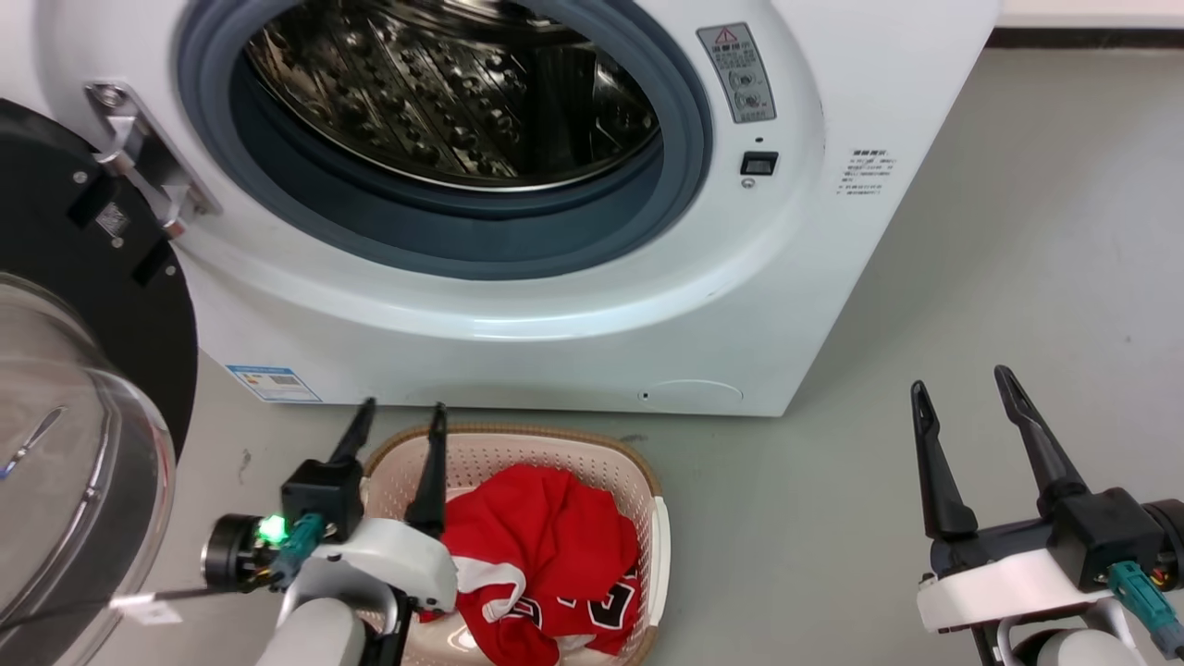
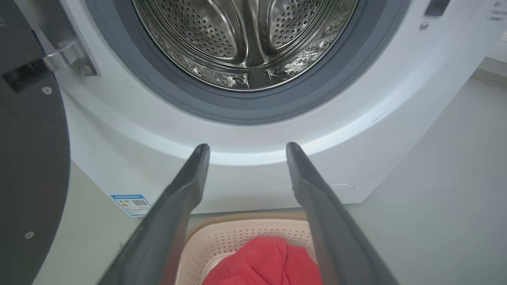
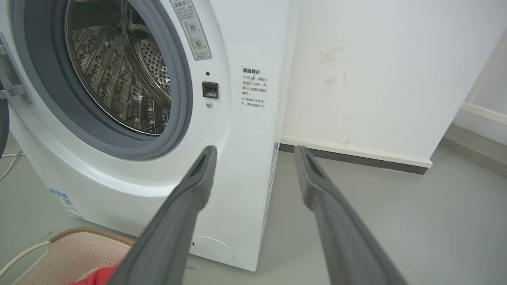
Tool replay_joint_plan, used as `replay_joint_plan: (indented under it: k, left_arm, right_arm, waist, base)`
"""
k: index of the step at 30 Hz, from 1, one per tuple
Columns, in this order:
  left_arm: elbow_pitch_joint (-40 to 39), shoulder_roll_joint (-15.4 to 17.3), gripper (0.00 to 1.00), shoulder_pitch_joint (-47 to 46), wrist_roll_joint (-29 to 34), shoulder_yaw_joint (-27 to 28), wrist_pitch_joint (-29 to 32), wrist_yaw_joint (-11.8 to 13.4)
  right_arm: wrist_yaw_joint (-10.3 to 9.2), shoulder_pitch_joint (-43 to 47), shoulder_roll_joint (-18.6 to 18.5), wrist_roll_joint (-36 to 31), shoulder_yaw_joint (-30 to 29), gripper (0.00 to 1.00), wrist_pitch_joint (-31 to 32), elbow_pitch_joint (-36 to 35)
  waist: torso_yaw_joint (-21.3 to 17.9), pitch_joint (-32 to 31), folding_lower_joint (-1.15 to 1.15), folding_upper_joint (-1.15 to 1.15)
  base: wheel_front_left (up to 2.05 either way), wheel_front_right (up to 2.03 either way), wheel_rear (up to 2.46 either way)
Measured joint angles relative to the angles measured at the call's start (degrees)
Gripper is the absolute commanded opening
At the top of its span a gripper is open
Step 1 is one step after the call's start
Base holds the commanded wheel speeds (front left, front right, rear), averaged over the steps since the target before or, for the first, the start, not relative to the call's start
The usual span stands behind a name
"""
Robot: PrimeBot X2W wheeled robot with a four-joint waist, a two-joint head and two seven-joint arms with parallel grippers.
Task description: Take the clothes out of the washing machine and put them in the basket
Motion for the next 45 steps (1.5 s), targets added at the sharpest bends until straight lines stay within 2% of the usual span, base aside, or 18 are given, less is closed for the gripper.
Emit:
replay_joint_plan:
  k: [7, 14, 25, 45]
  left_arm:
    - [-10.72, -3.70, 1.00, 5.58, 6.69, 9.09, 0.00, 0.60]
    - [-18.40, -7.02, 1.00, 10.11, 11.83, 15.45, -0.01, 0.51]
    - [-21.57, -8.99, 1.00, 15.46, 16.36, 18.22, -0.01, -1.83]
    - [-22.42, -10.44, 1.00, 20.47, 17.79, 18.58, 0.00, -2.60]
  right_arm:
    - [0.00, 1.16, -0.01, 0.44, -0.26, 1.00, 0.01, -0.21]
    - [0.00, 2.54, -0.01, 1.00, -0.47, 1.00, 0.01, -0.74]
    - [0.00, 4.70, -0.01, 2.47, -0.57, 1.00, 0.01, -2.10]
    - [0.00, 7.80, -0.01, 3.63, -0.24, 1.00, 0.01, -2.76]
  waist:
    - [0.49, -2.29, 0.00, 0.00]
    - [0.39, -4.09, 0.01, 0.00]
    - [-0.30, -6.81, 0.01, 0.00]
    - [-0.96, -10.92, 0.01, 0.00]
  base:
    - [0.00, 0.00, 0.00]
    - [0.00, 0.00, 0.00]
    - [0.00, 0.00, 0.00]
    - [0.00, 0.00, 0.00]
